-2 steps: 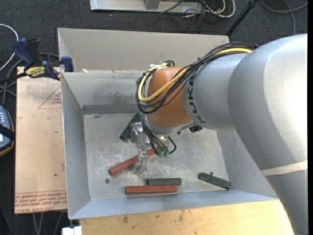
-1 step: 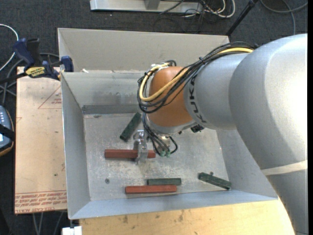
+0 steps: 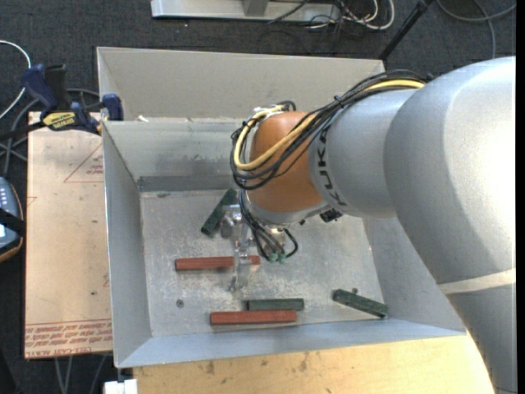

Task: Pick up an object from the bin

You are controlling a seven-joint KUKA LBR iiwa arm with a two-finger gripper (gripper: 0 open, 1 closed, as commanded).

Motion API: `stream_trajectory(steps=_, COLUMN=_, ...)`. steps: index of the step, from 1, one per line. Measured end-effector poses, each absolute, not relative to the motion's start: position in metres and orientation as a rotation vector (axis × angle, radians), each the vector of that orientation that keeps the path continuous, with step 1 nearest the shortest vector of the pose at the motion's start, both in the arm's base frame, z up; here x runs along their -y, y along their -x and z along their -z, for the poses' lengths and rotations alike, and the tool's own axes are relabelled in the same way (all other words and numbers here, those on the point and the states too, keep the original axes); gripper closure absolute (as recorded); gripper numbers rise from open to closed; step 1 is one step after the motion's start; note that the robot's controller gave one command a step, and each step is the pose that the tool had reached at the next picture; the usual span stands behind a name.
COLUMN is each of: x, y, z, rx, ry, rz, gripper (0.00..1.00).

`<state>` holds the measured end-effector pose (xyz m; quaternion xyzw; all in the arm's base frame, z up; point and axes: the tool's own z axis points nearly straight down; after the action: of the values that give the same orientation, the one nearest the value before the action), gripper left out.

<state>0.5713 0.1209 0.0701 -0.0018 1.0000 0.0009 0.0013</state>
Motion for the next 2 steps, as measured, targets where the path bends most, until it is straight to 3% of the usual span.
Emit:
stream_trajectory(steps=1, x=-0.121, y=-0.572, z=-0.071, rx=-3.139, ry=0.005, rz=-0.003, gripper=1.00)
stream_trajectory(steps=2, x=-0.171, y=-0.605, z=-0.072, rx=-3.041, ry=0.765, rz=-0.004, gripper=1.00)
